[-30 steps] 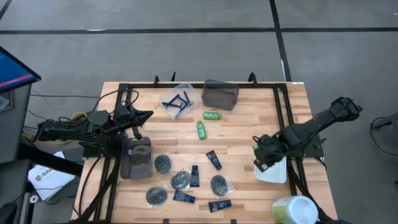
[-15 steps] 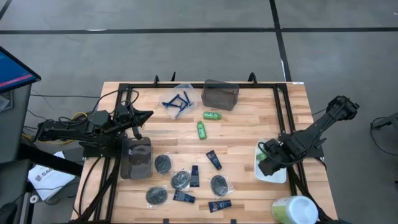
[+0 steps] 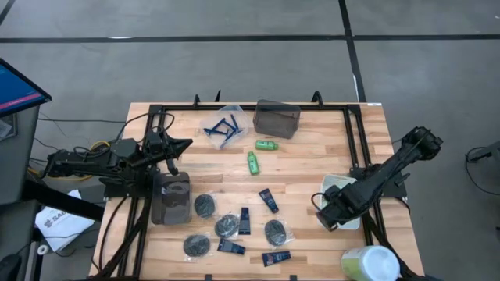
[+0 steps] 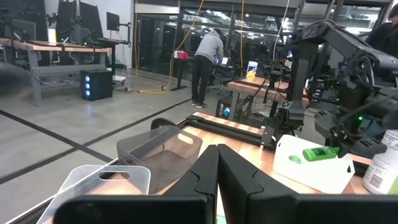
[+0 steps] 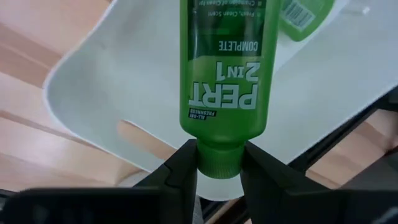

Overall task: Pick & Place Travel size toiletries
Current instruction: Put the green shampoo into the white bin

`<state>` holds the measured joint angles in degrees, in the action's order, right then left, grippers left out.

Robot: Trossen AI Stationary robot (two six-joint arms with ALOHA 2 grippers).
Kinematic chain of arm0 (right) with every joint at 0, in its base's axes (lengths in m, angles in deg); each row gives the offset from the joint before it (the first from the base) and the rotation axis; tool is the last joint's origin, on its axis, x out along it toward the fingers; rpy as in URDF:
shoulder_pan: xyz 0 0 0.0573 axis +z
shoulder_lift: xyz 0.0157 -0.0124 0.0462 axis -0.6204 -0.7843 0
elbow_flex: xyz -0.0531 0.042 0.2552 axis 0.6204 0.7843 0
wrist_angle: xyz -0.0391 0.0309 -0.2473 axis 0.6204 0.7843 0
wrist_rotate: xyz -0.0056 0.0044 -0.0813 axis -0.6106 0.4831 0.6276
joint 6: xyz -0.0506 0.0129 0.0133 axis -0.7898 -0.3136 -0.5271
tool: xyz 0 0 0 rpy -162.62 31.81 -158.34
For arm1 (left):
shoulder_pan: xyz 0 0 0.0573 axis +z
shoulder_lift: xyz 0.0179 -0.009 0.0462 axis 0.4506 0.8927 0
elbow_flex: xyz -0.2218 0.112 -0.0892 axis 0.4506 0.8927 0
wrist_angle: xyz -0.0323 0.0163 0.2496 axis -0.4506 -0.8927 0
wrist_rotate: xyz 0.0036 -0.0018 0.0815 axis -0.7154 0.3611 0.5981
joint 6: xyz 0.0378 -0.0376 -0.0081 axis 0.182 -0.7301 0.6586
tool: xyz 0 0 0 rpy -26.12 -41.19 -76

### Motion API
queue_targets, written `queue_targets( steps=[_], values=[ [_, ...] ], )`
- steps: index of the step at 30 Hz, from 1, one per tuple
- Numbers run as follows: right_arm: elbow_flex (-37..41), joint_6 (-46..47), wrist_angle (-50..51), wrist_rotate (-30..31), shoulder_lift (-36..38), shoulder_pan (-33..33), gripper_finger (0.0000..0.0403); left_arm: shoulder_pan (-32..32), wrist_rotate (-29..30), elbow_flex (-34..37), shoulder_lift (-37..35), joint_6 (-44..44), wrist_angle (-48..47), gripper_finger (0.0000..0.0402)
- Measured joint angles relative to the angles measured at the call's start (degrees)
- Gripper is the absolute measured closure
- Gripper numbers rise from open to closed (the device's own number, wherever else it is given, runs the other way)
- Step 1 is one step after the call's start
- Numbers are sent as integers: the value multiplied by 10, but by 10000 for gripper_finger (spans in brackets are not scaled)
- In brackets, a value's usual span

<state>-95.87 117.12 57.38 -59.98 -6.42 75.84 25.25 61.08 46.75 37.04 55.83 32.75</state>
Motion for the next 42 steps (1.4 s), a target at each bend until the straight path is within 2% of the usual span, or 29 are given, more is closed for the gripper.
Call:
queue_targets(
  steps=[15,21,29,33,35,38,42],
  values=[
    [0,-140,3,-20,-59,-33,306,0,3,0,0,14,0,402],
    [0,-147,7,-20,-59,-33,297,0,3,0,0,14,0,402],
    [0,-162,6,-22,-58,-31,262,0,4,0,0,14,0,402],
    [-9,-184,15,-19,-31,-44,231,0,4,0,0,14,0,402],
    [-26,-190,25,7,-5,-61,216,0,4,0,0,14,0,402],
    [-57,-213,28,77,38,-104,199,0,4,0,0,14,0,402],
    [-100,-299,7,177,71,-191,189,0,4,0,0,14,0,402]
  ],
)
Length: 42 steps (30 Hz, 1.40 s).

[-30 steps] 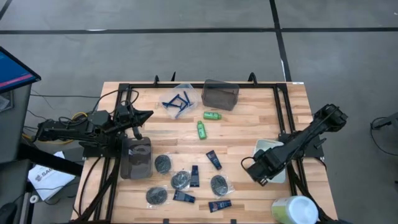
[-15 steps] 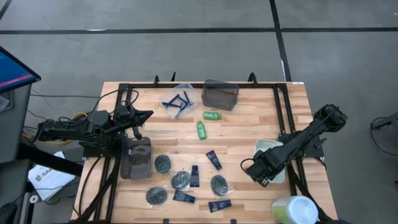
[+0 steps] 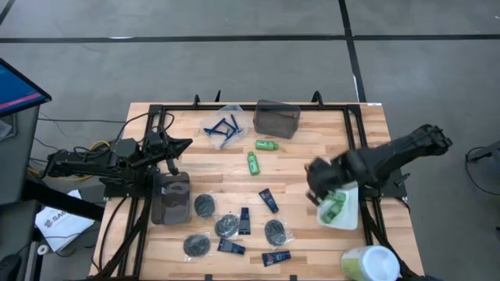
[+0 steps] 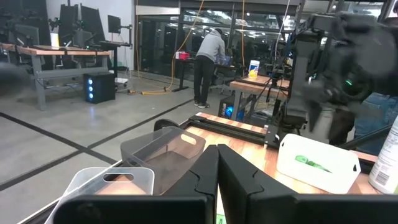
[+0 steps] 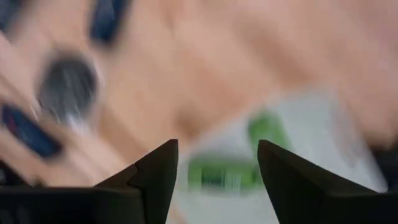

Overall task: Pick & Place Travel size toiletries
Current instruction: Put the green shampoo into the white bin

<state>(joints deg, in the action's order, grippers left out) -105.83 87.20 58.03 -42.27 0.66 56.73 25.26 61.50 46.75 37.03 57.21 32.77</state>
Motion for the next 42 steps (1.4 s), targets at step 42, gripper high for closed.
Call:
queue_targets(
  steps=[42],
  values=[
    [17,-787,-424,-21,-243,-377,200,0,0,0,0,0,-2,402]
  ],
)
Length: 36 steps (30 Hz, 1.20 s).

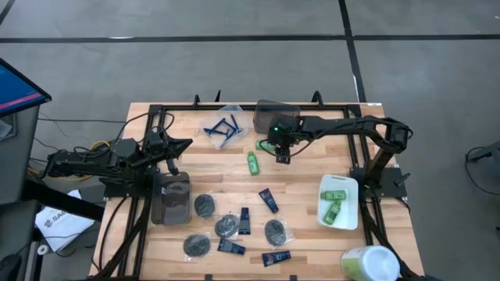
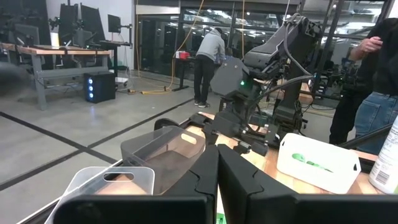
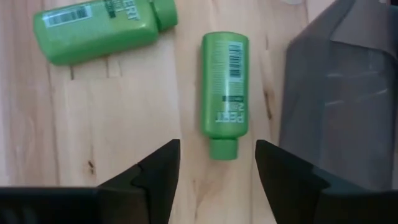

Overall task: Pick & Place Travel size toiletries
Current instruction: Put the green shampoo into the white bin

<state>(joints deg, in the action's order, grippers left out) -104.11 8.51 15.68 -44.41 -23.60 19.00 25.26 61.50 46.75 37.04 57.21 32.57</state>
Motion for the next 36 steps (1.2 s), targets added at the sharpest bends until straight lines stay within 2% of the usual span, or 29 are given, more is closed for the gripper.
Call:
queue_targets(
  steps=[8,16,26,36],
  values=[
    [35,0,-20,1,0,-8,187,0,0,0,0,0,0,402],
    [35,-4,-57,1,0,-13,192,0,0,0,0,0,0,402],
    [31,27,-71,0,-71,-19,191,0,-1,0,4,0,-1,401],
    [31,32,-74,-2,-81,-25,207,0,0,0,25,0,0,402]
  ],
)
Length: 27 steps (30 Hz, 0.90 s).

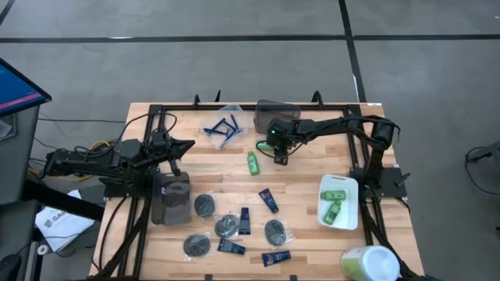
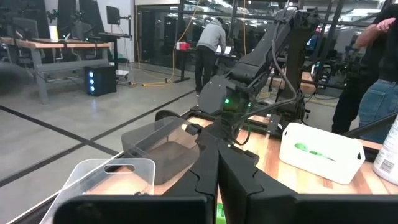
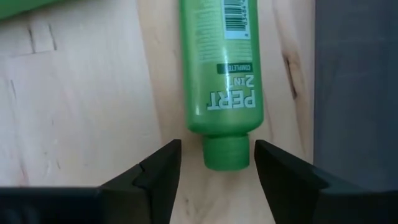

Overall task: Pick & Place Travel size toiletries
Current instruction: Put the green shampoo into the white bin

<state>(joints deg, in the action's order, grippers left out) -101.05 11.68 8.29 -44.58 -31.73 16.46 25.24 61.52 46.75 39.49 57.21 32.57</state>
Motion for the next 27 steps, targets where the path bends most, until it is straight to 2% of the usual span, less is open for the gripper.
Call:
queue_targets(
  steps=[7,13,22,27],
  values=[
    [0,-1,-2,0,-1,0,253,0,0,0,0,0,1,401],
    [0,-1,0,2,-1,6,318,0,0,0,0,0,2,401],
    [-12,19,33,2,3,42,322,0,0,0,0,0,2,402],
    [-29,50,66,-8,58,80,322,0,0,0,0,0,2,402]
  ],
)
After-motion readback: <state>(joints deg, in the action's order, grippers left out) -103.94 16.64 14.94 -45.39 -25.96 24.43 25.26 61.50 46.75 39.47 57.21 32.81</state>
